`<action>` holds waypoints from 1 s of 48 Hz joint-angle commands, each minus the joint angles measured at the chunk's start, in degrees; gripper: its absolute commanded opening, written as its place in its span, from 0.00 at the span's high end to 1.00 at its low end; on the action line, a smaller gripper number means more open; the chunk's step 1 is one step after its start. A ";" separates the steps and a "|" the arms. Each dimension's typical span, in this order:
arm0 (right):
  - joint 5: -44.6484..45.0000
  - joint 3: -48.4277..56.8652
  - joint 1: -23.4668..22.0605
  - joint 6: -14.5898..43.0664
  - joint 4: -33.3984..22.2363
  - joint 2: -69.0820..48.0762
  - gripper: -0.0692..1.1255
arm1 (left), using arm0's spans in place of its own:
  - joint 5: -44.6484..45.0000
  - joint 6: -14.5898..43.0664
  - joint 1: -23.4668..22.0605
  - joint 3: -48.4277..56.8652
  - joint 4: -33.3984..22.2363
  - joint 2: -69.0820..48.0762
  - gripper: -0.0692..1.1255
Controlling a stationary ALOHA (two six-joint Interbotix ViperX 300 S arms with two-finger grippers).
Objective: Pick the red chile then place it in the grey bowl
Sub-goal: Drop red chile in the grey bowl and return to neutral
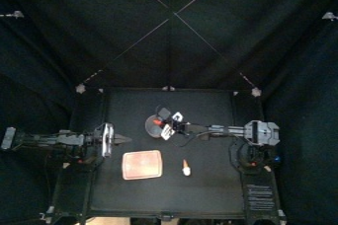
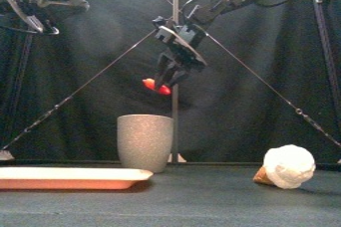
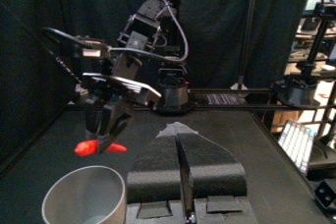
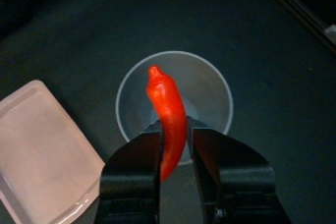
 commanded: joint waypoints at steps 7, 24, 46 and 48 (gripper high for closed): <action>-0.35 -5.54 -0.70 -5.01 2.99 4.57 0.33 | -0.18 0.00 0.09 -0.79 0.09 0.18 0.97; -3.60 -2.81 -0.97 -4.75 -1.76 0.00 0.21 | -0.18 0.09 0.09 -0.88 0.18 0.18 0.97; -28.21 24.17 8.53 -4.48 -1.05 -28.13 0.21 | -0.18 0.09 0.09 -0.97 0.09 0.18 0.97; -29.79 26.89 9.58 -4.66 -1.32 -30.59 0.21 | -0.26 0.09 0.09 -0.97 0.09 0.18 0.97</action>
